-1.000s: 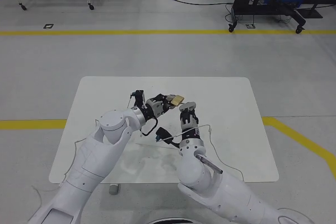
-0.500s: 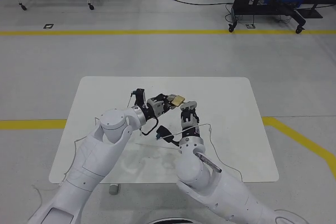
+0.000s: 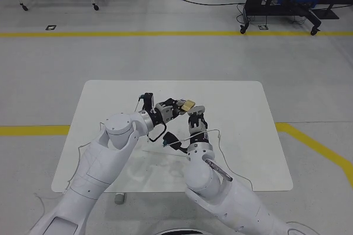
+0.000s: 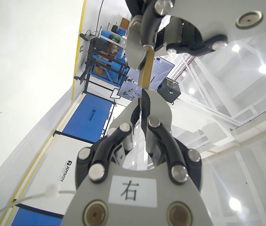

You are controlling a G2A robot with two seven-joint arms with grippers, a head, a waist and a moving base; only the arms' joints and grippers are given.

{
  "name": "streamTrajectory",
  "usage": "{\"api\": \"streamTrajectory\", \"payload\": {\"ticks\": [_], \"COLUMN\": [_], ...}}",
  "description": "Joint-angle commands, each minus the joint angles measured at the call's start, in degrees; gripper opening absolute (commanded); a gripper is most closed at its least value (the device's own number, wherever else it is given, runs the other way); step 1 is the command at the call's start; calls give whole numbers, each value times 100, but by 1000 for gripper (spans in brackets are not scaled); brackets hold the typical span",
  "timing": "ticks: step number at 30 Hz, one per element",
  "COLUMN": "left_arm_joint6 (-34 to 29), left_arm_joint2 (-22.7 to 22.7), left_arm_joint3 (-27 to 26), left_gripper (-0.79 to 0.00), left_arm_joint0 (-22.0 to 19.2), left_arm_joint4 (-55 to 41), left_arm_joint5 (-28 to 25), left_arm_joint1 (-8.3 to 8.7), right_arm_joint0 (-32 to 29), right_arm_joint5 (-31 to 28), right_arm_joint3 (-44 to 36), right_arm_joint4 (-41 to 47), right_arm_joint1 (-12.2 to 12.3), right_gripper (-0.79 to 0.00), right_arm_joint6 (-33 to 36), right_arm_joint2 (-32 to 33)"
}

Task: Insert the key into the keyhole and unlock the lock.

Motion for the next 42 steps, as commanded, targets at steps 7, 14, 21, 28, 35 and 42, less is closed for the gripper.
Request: {"api": "streamTrajectory", "payload": {"ticks": [7,14,21,28,35,42], "left_arm_joint6": [-13,-20,-22,-18,-115,-273], "left_arm_joint2": [-19,-39,-55,-127,-304,-546], "left_arm_joint3": [7,-19,-28,37,108,262], "left_gripper": [-785,-785,-785,-785,-785,-785], "left_arm_joint0": [19,56,74,92,98,111], "left_arm_joint4": [10,40,44,30,-6,119], "left_arm_joint5": [-17,-33,-34,-65,-193,-255], "left_arm_joint1": [-10,-16,-26,-28,-9,47], "right_arm_joint0": [-95,-189,-230,-442,-889,-1517], "right_arm_joint5": [6,8,7,218,760,1339], "right_arm_joint3": [-35,-105,-146,-343,-665,-857], "right_arm_joint4": [-122,-140,-140,-31,810,2237], "right_arm_joint1": [-51,-86,-94,-88,-24,95], "right_gripper": [-656,-474,-496,-486,-486,-779], "right_arm_joint6": [-85,-97,-86,-344,-1253,-2418], "right_arm_joint2": [114,209,253,477,1145,2335]}}
